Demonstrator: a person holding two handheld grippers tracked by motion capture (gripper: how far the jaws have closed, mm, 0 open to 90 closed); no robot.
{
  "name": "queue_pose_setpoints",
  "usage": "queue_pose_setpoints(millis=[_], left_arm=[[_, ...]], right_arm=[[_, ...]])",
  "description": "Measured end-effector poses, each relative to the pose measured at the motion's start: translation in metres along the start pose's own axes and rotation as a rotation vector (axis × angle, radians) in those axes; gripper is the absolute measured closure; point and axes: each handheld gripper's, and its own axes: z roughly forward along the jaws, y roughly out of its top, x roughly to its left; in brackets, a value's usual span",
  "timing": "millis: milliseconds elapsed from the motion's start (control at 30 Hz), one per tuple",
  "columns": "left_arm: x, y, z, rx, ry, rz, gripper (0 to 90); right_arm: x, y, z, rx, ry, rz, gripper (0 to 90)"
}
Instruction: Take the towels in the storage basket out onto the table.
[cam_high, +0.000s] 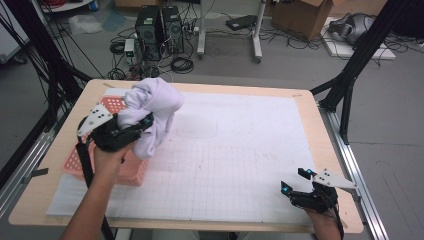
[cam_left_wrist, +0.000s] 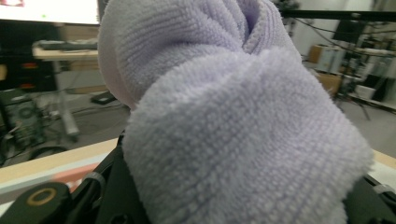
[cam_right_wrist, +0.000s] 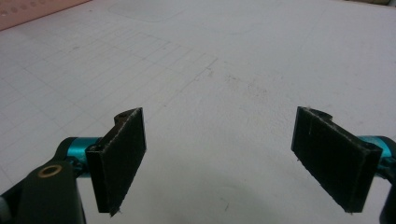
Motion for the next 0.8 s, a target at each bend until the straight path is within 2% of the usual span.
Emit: queue_pose_setpoints(millis=[33,67,133,167,200,233,333,633,700,800], left_arm=[[-0.011,0.0,0.009,0.0,-0.039,0.013,55.8],[-0.011,0.0,0.009,0.0,-0.039,0.013,55.7],[-0.023,0.0,0.018,0.004,-0.069,0.018,55.7],[-0.033,-0.002,0.028,0.019,-0.089,0.035,55.7],[-0.033,-0.002,0.028,0.019,-0.089,0.035,55.7],[-0.04,-0.004,0.035,0.029,-0.097,0.043,55.7],[-0.05,-0.011,0.049,0.037,-0.131,0.033,55.8],[-0.079,-0.039,0.091,0.089,-0.231,0.015,55.8],[-0.086,-0.045,0.098,0.103,-0.242,0.038,55.8],[-0.093,-0.054,0.11,0.124,-0.261,0.039,55.8]], right_arm=[[0.0,0.0,0.0,-0.001,0.001,-0.005,16.7],[0.0,0.0,0.0,-0.001,0.0,-0.004,16.8],[0.0,0.0,0.0,-0.001,0.0,-0.006,16.7],[0.0,0.0,0.0,-0.002,0.001,-0.005,16.8],[0.0,0.0,0.0,-0.002,0.001,-0.005,16.8],[0.0,0.0,0.0,-0.003,0.001,-0.004,16.7],[0.0,0.0,0.001,0.001,0.003,-0.003,16.7],[0.0,0.0,0.001,-0.001,0.005,-0.008,16.8],[0.0,0.0,0.001,0.0,0.003,-0.008,16.7],[-0.001,0.0,0.001,0.001,0.005,-0.01,16.7]])
